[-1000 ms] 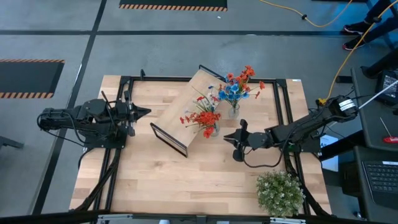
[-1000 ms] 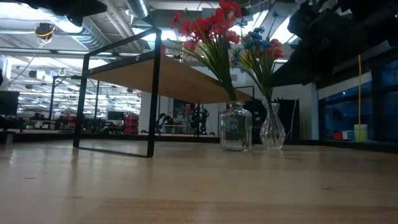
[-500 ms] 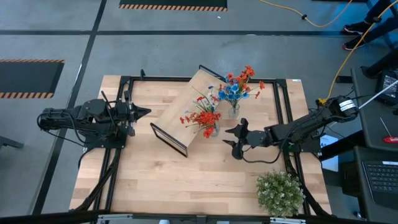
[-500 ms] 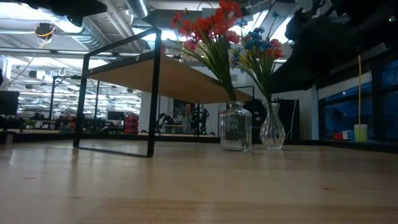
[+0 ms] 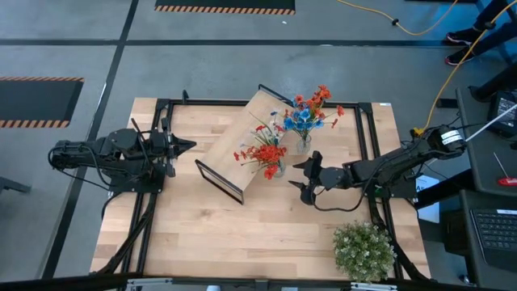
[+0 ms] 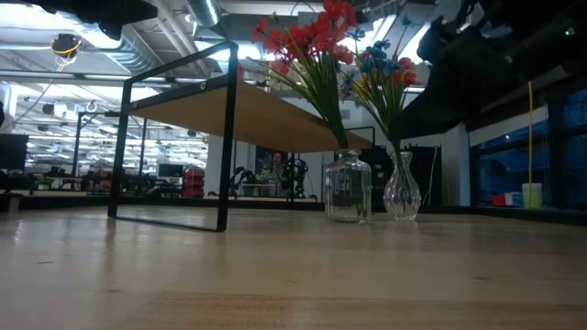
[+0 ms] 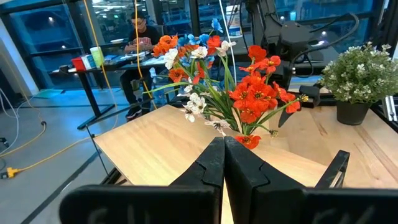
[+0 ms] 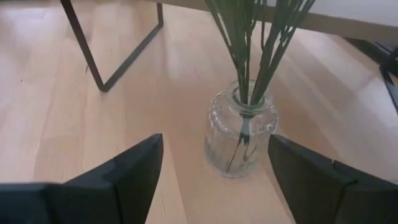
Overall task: Pick and place flowers into a vace then onto a shelf
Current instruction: Put the left transparent flower vase with flowers on the shelf
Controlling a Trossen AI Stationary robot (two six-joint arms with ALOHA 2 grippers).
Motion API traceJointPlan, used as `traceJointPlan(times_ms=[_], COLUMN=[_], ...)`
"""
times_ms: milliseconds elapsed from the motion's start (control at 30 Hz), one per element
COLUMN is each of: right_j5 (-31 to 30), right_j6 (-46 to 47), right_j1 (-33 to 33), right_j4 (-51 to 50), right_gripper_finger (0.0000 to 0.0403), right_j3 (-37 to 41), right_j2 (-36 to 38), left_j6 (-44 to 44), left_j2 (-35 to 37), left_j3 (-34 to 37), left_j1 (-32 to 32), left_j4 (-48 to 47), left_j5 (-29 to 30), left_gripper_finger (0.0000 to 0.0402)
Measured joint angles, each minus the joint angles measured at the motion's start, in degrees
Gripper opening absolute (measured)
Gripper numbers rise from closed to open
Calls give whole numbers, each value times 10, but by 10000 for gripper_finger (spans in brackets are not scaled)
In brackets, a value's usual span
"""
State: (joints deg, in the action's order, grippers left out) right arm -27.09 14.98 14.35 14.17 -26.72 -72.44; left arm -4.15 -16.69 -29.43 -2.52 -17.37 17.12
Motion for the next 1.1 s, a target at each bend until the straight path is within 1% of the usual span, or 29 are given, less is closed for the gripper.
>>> traceJointPlan(times_ms=[167, 267, 367, 500, 733, 833, 1033, 1100], right_j5=[-3, -4, -6, -38, -40, -39, -38, -26], right_j6=[13, 23, 26, 25, 14, 10, 2, -3], right_j1=[-5, -11, -15, -15, -34, -44, -59, -62], right_j4=[-3, 12, 39, 83, 190, 229, 267, 280], right_gripper_finger=[293, 293, 293, 293, 293, 293, 293, 293], right_j3=[0, 0, 0, 0, -1, -1, -1, -1], right_j2=[-11, -38, -76, -128, -211, -232, -253, -258], left_j6=[0, 0, 0, 0, -1, -1, -2, -8], left_j2=[0, 0, 0, 0, 0, 0, 0, 0], left_j3=[0, 0, 0, 0, 0, 0, 0, 0], left_j1=[0, 0, 0, 0, 0, 0, 0, 0], left_j4=[0, 0, 0, 0, -1, -1, -1, -1], left_j5=[0, -1, -1, -1, -2, -2, -2, -3], left_gripper_finger=[2, 4, 2, 4, 3, 4, 5, 3])
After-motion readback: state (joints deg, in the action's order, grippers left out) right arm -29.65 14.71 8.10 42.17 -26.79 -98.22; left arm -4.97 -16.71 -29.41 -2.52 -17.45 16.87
